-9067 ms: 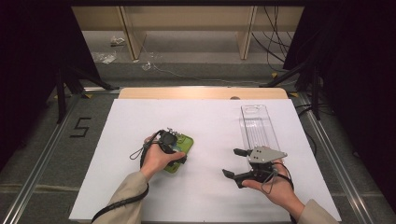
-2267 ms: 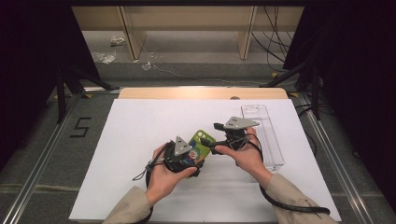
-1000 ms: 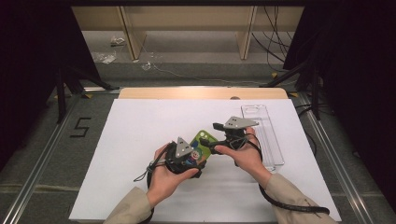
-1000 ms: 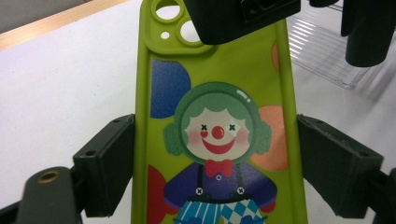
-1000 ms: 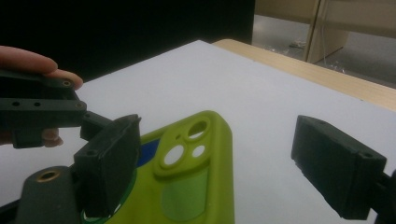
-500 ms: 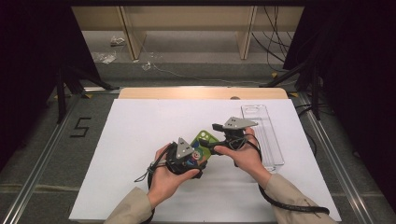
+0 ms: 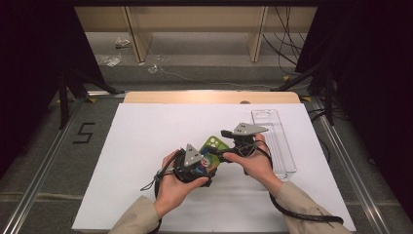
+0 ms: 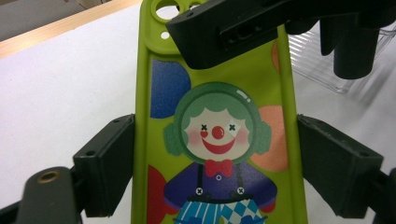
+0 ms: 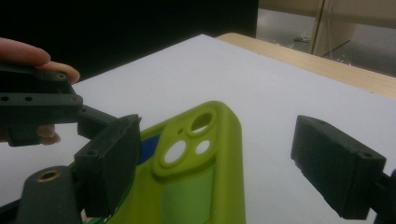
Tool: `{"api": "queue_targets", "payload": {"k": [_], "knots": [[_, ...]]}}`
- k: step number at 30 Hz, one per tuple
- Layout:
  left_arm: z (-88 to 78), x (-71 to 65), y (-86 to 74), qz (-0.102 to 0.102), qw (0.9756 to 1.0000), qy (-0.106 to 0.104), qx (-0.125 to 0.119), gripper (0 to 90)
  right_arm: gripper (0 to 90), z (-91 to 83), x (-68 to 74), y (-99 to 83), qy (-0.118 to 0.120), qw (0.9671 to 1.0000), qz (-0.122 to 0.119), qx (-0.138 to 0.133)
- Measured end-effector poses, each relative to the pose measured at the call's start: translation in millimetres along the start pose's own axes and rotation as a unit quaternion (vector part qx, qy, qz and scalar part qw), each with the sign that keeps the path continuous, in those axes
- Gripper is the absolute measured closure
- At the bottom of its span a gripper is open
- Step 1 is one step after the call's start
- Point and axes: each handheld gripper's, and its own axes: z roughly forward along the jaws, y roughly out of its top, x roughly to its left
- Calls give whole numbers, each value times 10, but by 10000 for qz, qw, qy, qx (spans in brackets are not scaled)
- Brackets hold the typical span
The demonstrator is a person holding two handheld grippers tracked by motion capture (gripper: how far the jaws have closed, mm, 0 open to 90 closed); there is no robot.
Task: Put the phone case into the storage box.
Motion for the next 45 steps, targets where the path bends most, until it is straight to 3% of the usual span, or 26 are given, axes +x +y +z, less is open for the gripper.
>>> {"api": "queue_targets", "payload": {"k": [45], "knots": [[-9,-22,5,6,10000,18,-74,162,220,38,9,-44,187,9997,172,42]]}}
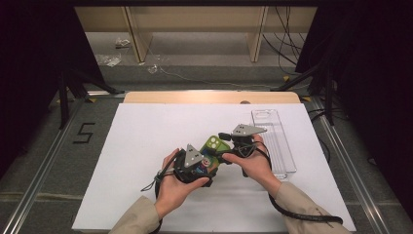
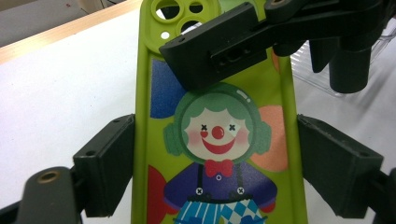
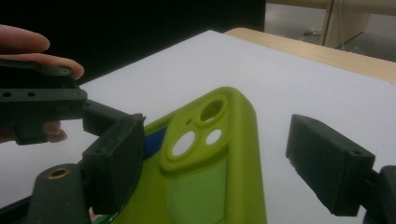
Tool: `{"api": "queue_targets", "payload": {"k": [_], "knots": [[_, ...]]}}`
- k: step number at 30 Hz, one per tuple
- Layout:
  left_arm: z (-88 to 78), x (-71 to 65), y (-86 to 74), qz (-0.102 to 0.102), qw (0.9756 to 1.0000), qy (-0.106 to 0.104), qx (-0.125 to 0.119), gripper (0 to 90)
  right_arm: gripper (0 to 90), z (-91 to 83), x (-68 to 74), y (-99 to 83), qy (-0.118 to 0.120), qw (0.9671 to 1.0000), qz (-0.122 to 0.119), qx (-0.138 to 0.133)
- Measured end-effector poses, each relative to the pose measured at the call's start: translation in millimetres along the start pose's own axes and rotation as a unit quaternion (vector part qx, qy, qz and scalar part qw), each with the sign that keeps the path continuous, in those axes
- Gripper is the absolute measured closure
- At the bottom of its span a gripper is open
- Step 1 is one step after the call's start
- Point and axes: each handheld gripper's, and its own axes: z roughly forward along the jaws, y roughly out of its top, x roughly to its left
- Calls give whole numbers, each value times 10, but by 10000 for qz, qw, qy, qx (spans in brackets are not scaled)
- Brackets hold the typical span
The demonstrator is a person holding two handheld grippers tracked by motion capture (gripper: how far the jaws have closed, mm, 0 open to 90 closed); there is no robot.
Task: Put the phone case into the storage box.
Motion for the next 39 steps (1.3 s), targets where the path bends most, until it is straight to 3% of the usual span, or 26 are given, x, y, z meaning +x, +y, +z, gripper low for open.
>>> {"api": "queue_targets", "payload": {"k": [39], "knots": [[-4,-17,7,0,10000,-3,-34,162,465,10,25,-6,388,9985,385,-3]]}}
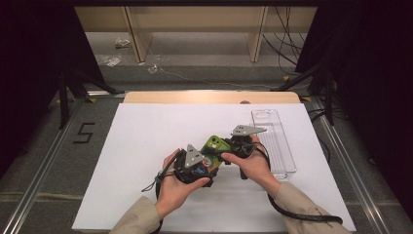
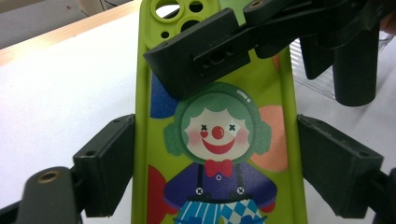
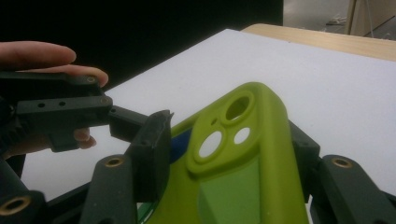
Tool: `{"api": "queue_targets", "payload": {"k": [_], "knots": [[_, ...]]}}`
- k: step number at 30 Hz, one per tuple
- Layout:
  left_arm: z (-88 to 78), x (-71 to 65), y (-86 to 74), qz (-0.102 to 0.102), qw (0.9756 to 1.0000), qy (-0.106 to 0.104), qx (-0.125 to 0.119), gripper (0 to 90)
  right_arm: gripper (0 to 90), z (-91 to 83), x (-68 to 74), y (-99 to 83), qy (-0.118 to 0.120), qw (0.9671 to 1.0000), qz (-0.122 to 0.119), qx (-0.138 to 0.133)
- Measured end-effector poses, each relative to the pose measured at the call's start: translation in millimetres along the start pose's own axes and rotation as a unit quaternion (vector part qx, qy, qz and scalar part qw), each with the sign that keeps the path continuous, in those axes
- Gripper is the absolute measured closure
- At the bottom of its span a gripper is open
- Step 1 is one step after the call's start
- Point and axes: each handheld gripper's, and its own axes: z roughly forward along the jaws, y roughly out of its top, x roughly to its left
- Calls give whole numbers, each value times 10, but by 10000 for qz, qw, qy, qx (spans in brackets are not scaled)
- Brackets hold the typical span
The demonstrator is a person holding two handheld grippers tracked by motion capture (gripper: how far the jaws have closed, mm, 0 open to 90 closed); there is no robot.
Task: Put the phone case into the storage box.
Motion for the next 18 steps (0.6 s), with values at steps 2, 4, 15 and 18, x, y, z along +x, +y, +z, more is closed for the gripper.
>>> {"api": "queue_targets", "payload": {"k": [2,4,15,18], "knots": [[-1,-1,0,0,10000,-2,-1,162,486,-6,-3,3,4,10000,40,-25],[1,-4,0,-8,10000,-1,-9,162,501,-12,-9,6,26,10000,85,-38],[3,-7,1,3,10000,18,-10,163,652,-21,15,41,229,9996,148,-112],[4,-5,-1,20,10000,22,-16,163,674,-16,19,46,275,9994,165,-103]]}}
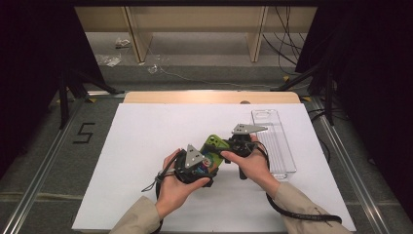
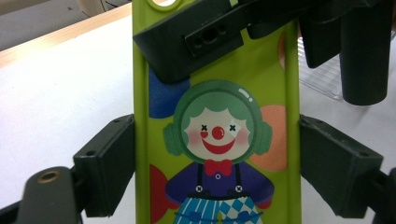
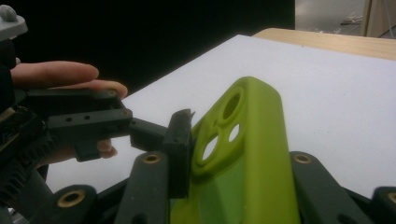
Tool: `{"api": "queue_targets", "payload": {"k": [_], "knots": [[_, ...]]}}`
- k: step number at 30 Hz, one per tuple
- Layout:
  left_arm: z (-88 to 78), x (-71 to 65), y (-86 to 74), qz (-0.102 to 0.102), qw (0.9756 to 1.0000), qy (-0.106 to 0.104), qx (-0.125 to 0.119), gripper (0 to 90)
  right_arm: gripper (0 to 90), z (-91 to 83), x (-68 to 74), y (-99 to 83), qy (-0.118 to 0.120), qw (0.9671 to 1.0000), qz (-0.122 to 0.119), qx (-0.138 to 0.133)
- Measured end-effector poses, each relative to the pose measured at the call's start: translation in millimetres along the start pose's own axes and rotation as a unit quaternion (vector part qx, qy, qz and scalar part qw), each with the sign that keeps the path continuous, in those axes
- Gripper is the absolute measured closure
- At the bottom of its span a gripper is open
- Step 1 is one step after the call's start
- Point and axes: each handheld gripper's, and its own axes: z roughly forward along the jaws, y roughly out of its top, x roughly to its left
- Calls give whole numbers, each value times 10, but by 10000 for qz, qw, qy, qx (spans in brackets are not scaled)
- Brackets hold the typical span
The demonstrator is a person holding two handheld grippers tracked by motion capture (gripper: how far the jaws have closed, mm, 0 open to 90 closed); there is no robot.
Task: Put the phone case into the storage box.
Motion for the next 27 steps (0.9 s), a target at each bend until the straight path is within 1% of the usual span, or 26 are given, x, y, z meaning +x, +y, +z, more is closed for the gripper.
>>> {"api": "queue_targets", "payload": {"k": [10,14,15,16,17,18,19,20,22,24,27], "knots": [[0,-10,4,104,9999,41,-59,163,736,-12,40,35,100,9999,-45,-33],[5,-21,10,269,9995,149,-121,160,762,-21,57,52,149,9999,-17,-64],[5,-20,13,346,9992,165,-117,158,771,-24,65,60,179,9998,3,-81],[7,-21,15,357,9991,171,-135,155,774,-27,74,68,211,9997,0,-93],[2,-16,18,357,9991,164,-148,152,777,-32,86,77,234,9997,-6,-99],[-3,-8,20,311,9993,120,-158,159,784,-40,96,88,257,9996,-26,-95],[-10,5,22,256,9995,57,-181,149,784,-53,105,101,229,9996,-76,-138],[-16,17,24,259,9995,35,-199,141,784,-74,104,121,159,9996,-145,-171],[-27,34,29,264,9994,21,-244,130,784,-126,90,168,197,9994,-86,-269],[-35,49,32,257,9994,-24,-245,132,785,-179,93,218,112,9992,-239,-300],[-39,69,25,202,9994,-90,-282,140,785,-227,100,272,147,9987,-397,-269]]}}
